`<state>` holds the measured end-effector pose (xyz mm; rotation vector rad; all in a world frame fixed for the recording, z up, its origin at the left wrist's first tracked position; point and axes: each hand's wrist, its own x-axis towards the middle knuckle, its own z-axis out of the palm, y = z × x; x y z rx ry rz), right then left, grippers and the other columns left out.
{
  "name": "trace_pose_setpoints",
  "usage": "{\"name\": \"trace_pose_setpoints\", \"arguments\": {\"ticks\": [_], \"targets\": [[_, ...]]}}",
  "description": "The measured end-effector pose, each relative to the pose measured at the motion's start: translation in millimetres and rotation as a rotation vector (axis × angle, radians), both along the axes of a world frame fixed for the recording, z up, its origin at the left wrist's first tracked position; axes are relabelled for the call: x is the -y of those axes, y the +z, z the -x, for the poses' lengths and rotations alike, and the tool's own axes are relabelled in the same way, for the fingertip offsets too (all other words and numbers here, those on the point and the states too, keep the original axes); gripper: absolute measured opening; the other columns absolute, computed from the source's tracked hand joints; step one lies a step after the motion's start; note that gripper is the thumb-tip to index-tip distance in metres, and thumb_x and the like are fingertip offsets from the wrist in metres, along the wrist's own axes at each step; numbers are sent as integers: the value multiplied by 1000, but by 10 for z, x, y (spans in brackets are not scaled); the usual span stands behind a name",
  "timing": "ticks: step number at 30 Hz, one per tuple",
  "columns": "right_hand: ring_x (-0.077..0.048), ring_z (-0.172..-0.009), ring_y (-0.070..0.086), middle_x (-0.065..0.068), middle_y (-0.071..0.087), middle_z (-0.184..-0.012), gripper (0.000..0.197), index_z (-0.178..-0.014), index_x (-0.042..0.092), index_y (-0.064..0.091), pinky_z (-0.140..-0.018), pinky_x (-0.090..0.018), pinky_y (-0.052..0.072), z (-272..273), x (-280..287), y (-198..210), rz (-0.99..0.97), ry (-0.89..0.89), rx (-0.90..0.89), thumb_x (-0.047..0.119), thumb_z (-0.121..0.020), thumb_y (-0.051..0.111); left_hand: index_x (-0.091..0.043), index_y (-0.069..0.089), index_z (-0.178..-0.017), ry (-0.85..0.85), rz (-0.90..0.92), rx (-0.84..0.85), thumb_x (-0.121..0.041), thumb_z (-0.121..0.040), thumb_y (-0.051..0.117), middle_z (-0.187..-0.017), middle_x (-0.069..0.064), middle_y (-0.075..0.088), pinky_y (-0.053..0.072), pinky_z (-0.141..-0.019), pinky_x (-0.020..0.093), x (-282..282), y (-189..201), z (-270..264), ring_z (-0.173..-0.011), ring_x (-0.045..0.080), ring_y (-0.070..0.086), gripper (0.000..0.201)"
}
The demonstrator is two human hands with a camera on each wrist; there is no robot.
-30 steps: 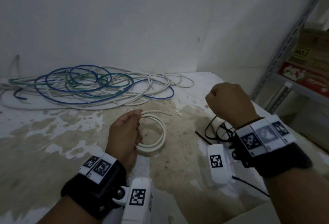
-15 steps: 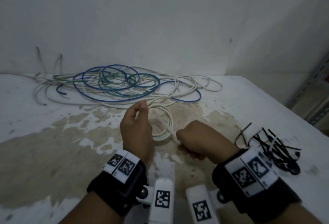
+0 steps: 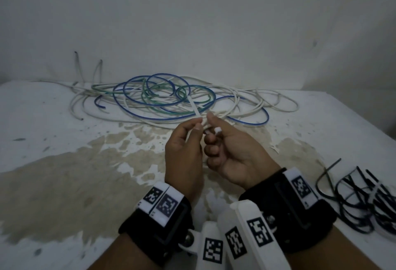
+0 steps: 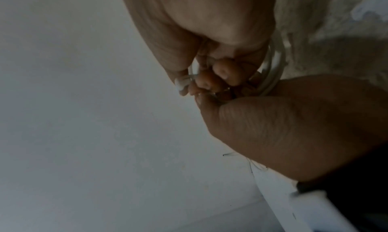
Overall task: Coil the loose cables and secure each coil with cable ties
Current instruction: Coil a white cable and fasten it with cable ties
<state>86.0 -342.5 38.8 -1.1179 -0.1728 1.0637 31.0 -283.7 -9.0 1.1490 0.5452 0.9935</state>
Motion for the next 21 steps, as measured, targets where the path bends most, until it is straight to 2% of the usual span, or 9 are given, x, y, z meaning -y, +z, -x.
{"name": "trace_pose_setpoints", "arguments": {"ticks": [4,7,9,12,14,16,17,21], "targets": [[-5,-32,31,7,36,-44,28,-67,19,50,-32,-14,23,-20,-39,-62,-83,-49,-103,30,-91,57,-14,64,-91,-114,29,61,-7,-93,51,-81,14,63,45,-51,21,24,39,20,-62,15,54,15],[-5,-30,29,6,33,-42,31,-63,18,48,-31,-15,23,-20,-44,-82,-134,-85,-105,25,-92,55,-15,54,-94,-200,10,59,-7,-94,48,-68,11,60,41,-43,19,13,82,33,-49,12,49,10],[-5,-29,28,6,33,-42,31,-63,17,46,-30,-15,23,-35,-42,-81,-132,-101,-82,23,-93,55,-17,43,-96,-247,15,38,-8,-96,47,-62,9,59,39,-40,20,-38,109,27,-44,14,49,9],[-5,-29,27,5,32,-42,22,-71,14,55,-31,-13,21,-43,-40,-71,-109,-92,-18,20,-92,54,-14,41,-104,-293,-26,-51,-21,-98,45,-59,9,59,41,-40,22,-135,134,14,-44,19,50,10],[-4,-30,27,5,31,-44,13,-83,15,64,-32,-14,21,-36,-39,-70,-100,-60,16,19,-91,54,-15,47,-108,-298,-31,-75,-25,-98,45,-58,10,58,40,-41,22,-173,138,1,-43,19,50,14],[-4,-33,29,5,34,-46,12,-91,16,65,-33,-16,21,-38,-30,-81,-86,-10,41,22,-92,54,-18,54,-106,-270,-41,-54,-25,-98,47,-63,15,54,36,-47,26,-190,126,-9,-47,20,46,13],[-4,-34,31,5,37,-47,13,-91,16,63,-33,-16,22,-39,-25,-92,-81,19,48,24,-93,54,-20,57,-102,-252,-31,-40,-25,-97,48,-64,15,52,33,-50,27,-198,110,-7,-48,20,44,12],[-6,-37,41,1,54,-54,28,-69,14,58,-34,-16,31,-52,-7,-125,-61,49,91,28,-94,53,-20,55,-90,-232,30,-57,-24,-97,49,-51,0,48,30,-49,24,-242,29,-2,-42,14,40,10]]}}
